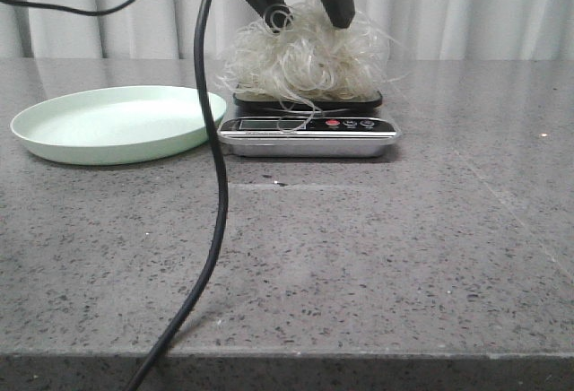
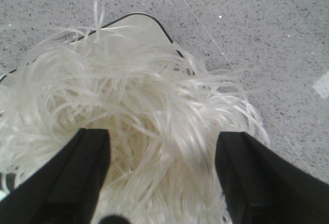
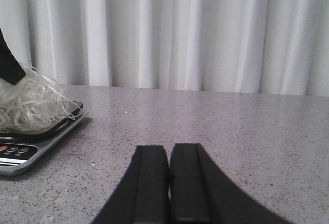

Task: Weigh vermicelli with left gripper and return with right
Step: 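Lift the vermicelli with the left gripper and carry it onto the scale, then release the vermicelli on the scale and raise the left gripper away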

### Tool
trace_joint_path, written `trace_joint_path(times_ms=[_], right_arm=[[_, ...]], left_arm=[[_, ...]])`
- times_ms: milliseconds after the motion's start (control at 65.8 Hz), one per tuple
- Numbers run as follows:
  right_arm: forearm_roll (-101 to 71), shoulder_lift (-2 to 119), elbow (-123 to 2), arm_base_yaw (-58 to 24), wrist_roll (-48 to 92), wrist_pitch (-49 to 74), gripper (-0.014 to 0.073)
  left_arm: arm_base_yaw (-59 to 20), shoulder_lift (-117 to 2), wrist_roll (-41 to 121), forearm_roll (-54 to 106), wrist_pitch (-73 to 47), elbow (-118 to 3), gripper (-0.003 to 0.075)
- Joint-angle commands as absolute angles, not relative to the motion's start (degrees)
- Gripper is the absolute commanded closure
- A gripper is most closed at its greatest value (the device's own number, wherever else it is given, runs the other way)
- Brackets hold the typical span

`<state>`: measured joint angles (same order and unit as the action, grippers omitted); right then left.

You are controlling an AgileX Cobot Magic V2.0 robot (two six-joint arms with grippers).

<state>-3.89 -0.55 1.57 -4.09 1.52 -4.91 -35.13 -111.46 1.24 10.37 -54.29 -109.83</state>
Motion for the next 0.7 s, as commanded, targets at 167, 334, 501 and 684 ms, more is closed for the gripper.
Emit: trace_joint_path(times_ms=[167,334,501,684], right_arm=[[-3.5,-1.6,1.1,-3.9,1.5,-9.6,0.0426],[-3.5,-1.6,1.1,-3.9,1.5,-9.6,0.0426],[-3.5,-1.6,1.1,-3.9,1.5,-9.6,0.0426],[-3.5,-1.6,1.1,-3.9,1.5,-9.6,0.0426]], left_arm=[[-34.9,-99.4,1.4,9.9,-54.9,-111.5,0.0244],[-34.9,-90.3,3.0,9.4,-50.3,-105.0,0.0282],[-34.9,-79.1,5.0,9.2,-44.9,-93.3,0.0322],[-34.9,-64.8,5.6,8.9,-37.7,-76.2,0.0379]])
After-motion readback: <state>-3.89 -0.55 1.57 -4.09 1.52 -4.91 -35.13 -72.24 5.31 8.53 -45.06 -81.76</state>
